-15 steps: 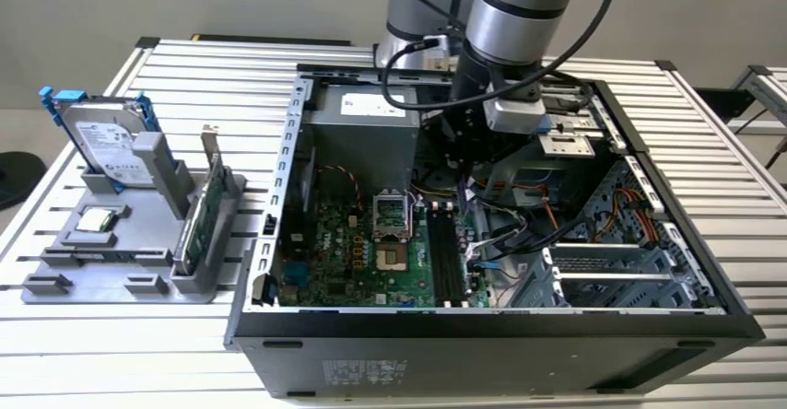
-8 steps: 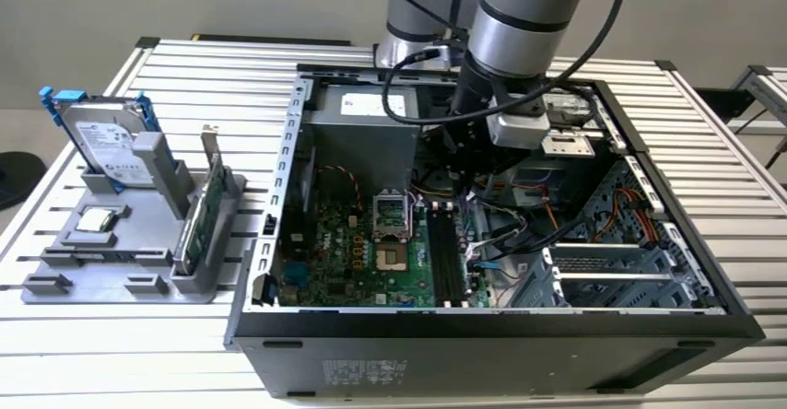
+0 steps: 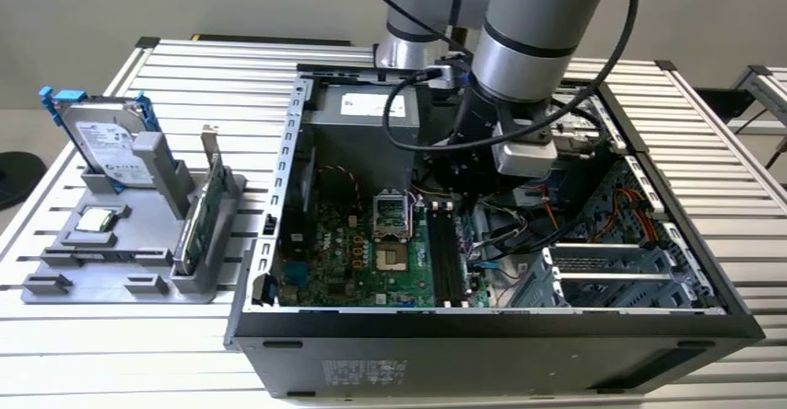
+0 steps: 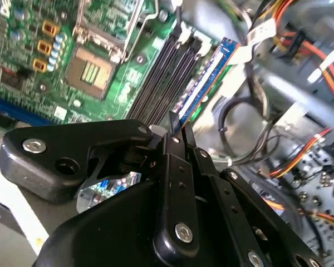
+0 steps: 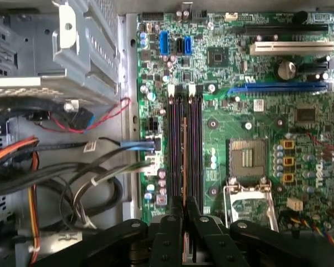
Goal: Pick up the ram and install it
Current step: 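Insert the ram into the slot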
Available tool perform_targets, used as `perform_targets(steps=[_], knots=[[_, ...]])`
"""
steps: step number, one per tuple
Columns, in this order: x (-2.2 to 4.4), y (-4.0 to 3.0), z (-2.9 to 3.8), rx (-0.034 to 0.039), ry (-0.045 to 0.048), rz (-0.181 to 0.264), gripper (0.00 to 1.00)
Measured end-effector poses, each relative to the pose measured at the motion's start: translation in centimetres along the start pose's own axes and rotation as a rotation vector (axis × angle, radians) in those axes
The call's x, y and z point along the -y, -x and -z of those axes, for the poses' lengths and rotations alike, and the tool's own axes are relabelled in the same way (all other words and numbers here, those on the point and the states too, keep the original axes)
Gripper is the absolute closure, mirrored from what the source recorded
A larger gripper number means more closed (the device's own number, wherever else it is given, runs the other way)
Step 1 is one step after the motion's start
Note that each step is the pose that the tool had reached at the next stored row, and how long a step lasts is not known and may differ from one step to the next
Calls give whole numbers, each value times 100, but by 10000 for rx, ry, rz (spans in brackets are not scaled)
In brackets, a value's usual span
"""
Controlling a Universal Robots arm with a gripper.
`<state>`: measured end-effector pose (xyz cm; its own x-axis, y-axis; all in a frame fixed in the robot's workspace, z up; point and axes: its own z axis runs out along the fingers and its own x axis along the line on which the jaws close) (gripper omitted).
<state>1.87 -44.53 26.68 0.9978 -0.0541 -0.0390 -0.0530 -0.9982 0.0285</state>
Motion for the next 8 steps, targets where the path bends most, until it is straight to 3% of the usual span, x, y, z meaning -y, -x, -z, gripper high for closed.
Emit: perform_targets(steps=[8], knots=[[-37,-7,-127,0,0,1,100]])
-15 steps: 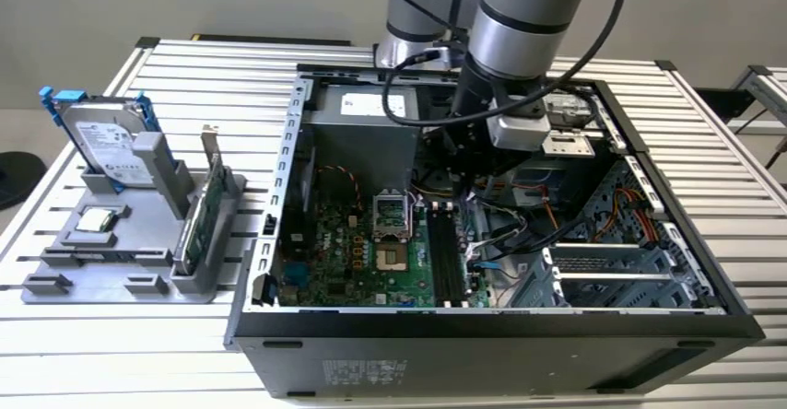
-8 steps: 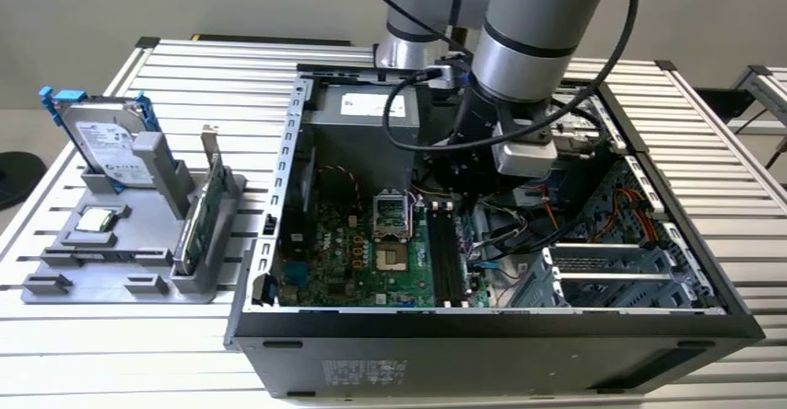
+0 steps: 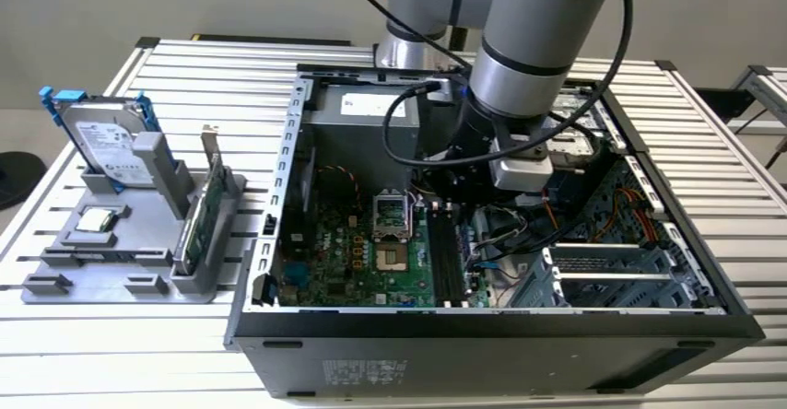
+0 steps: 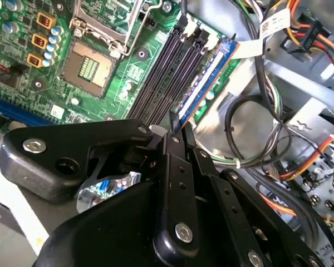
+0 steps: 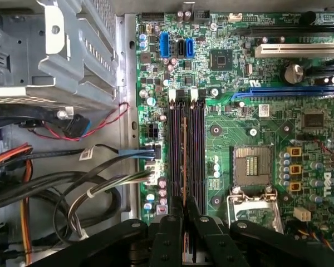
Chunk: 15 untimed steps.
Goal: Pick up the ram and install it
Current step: 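Insert the ram into the slot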
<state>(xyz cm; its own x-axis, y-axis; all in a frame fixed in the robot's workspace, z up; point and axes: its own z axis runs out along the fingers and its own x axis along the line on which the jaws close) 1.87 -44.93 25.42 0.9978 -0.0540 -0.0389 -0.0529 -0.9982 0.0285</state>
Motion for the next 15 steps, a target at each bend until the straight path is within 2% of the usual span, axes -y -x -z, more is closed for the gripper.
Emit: perform_targets(steps=[6,15], knots=[[-4,-5,-105,0,0,0,100],[-17,-7,-138,1,-1,0,100]])
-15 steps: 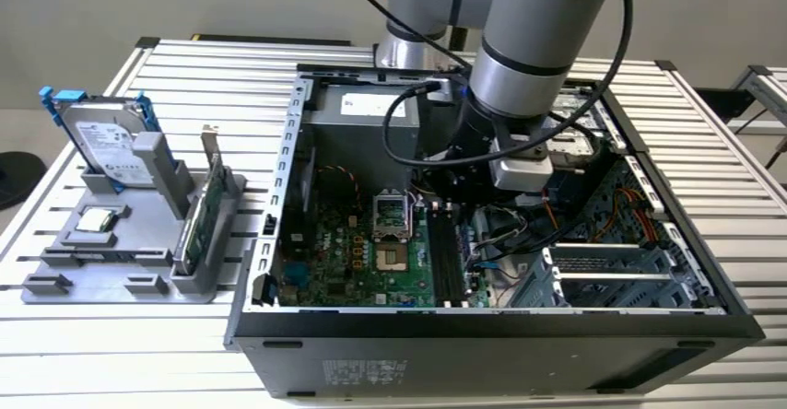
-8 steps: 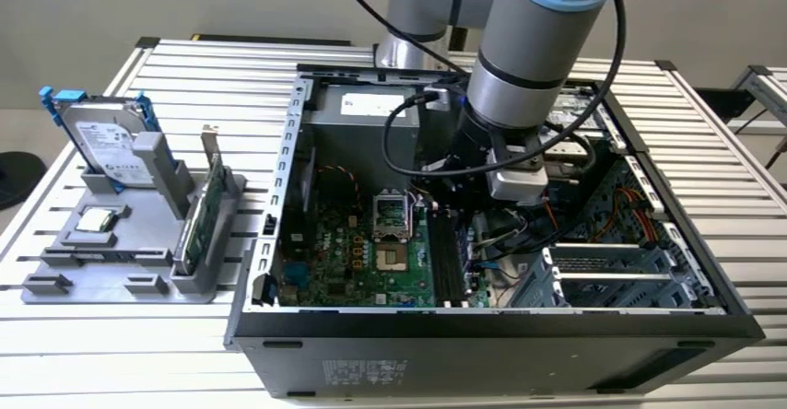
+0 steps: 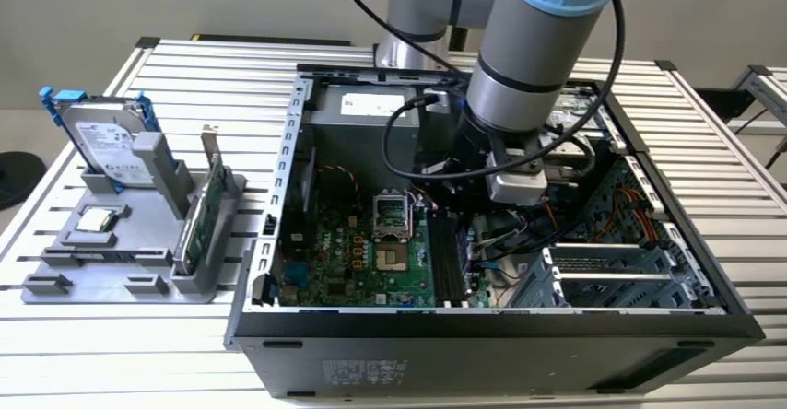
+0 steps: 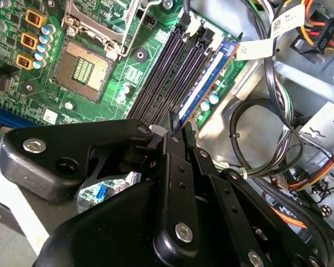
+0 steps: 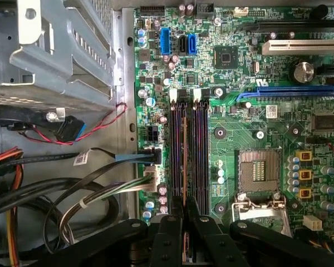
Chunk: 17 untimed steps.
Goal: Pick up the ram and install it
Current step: 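Insert the ram into the slot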
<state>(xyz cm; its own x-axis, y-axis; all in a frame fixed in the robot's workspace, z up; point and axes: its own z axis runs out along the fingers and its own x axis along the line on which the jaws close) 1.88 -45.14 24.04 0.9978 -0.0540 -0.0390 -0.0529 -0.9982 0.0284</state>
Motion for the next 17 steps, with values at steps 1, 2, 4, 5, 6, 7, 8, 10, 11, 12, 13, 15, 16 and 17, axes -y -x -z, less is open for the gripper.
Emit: perform_targets(steps=[1,2,4,5,6,7,8,10,11,12,13,15,16,17], knots=[[-6,-1,-9,0,2,0,100],[-13,-3,-18,0,1,0,100],[-36,-7,-40,0,0,1,100],[-45,-8,-53,0,1,0,100],[-51,-9,-70,-2,-1,0,100],[-58,-10,-85,-4,0,-1,100],[-64,-11,-99,-7,1,0,100],[-76,-14,-128,-13,0,0,100],[-82,-15,-141,-17,0,0,100],[-85,-15,-150,-19,-2,0,100],[-85,-15,-150,-18,0,0,100],[-86,-15,-150,-19,2,-1,100],[-86,-16,-151,-19,1,0,100],[-87,-17,-153,-20,-1,0,100]])
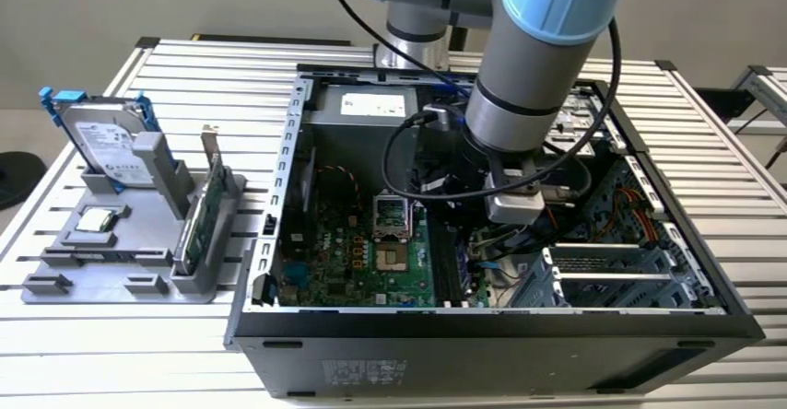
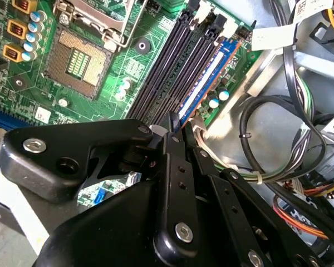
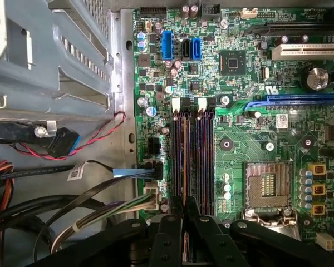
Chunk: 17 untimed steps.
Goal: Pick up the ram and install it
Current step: 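Insert the ram into the slot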
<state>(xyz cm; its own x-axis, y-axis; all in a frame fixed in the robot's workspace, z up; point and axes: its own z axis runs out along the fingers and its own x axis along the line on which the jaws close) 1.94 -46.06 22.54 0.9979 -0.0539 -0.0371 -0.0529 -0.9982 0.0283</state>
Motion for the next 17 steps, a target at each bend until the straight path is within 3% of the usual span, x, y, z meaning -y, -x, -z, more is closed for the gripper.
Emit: perform_targets(steps=[17], knots=[[-16,-13,-61,0,2,-1,100]])
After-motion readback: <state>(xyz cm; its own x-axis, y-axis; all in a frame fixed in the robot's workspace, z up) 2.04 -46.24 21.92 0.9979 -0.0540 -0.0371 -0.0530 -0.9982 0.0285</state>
